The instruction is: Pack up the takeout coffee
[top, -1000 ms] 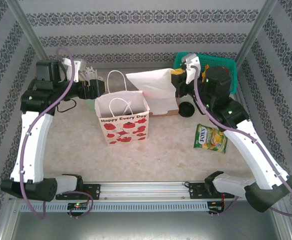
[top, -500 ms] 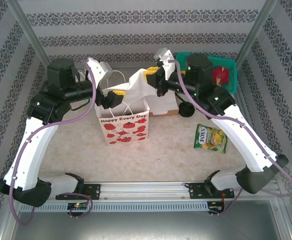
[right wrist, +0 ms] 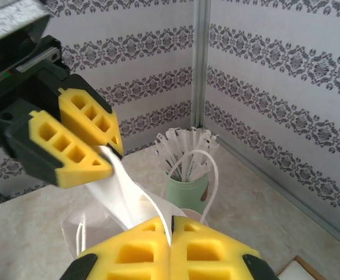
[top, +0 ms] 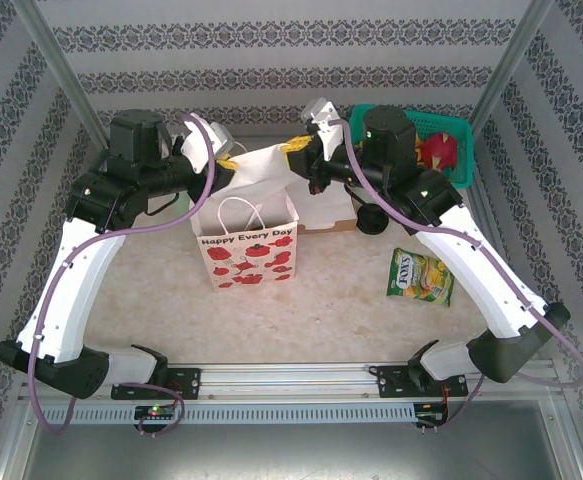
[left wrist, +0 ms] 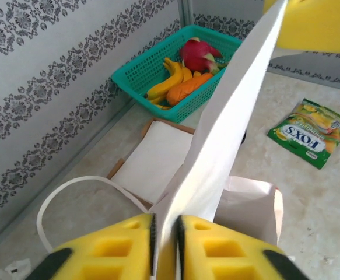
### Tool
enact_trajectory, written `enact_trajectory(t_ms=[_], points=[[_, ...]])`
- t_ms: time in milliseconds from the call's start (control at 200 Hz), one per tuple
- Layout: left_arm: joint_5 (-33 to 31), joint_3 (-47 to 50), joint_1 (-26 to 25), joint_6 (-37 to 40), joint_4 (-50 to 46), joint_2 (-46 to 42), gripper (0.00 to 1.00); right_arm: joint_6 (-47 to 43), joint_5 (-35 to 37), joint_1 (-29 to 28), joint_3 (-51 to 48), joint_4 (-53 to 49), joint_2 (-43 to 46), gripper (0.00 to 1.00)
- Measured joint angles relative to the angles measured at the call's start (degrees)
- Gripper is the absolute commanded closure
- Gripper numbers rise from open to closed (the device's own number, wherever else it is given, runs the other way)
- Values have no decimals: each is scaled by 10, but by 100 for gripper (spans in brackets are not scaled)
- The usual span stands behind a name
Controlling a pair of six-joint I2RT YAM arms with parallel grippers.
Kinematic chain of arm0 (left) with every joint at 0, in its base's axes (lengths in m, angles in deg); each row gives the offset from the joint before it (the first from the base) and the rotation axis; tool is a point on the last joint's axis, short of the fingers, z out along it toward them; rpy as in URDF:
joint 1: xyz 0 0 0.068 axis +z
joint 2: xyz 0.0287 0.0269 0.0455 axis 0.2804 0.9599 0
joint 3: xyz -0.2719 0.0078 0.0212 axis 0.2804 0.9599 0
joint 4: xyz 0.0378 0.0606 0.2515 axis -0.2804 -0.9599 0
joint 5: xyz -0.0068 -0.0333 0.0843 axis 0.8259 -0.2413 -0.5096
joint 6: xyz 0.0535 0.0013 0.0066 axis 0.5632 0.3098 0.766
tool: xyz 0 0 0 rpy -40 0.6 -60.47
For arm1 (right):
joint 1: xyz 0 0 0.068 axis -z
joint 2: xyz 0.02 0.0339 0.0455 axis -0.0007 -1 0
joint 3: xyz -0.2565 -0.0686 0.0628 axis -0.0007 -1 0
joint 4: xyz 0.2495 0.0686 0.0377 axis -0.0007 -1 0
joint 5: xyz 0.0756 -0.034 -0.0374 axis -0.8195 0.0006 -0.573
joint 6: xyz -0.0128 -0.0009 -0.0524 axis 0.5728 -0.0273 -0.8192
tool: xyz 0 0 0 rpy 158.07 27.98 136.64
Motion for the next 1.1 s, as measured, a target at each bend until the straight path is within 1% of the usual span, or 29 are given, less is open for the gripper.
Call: enact_trajectory(t_ms=[110,215,320,410,480,600,729,974,1104], points=[[-12,-1,0,-6,-7,0,100,4,-12,-10,0,1,-4,100],[-24,-2,0,-26,-7,0,100,5,-41,-15,0,3,-14,100],[-36,-2,0,-64,2,-1,100,5,-95,-15,2,3,-31,100],[-36,-5,0,-101,11,-2,100,5,-152,-17,9,4,-55,100],[-27,-7,0,-126,13,-2,100,5,-174,-24,20,4,-78,100],[-2,-7,0,-146,14,-3,100,5,-174,-34,43,5,-121,100],[-1,-7,1,-156,13,-7,100,10,-170,-37,59,6,-157,100],[13,-7,11,-188,-22,-7,100,9,-168,-49,59,7,-167,100],[28,-7,21,-206,-51,-7,100,-1,-187,-49,42,5,-160,100]])
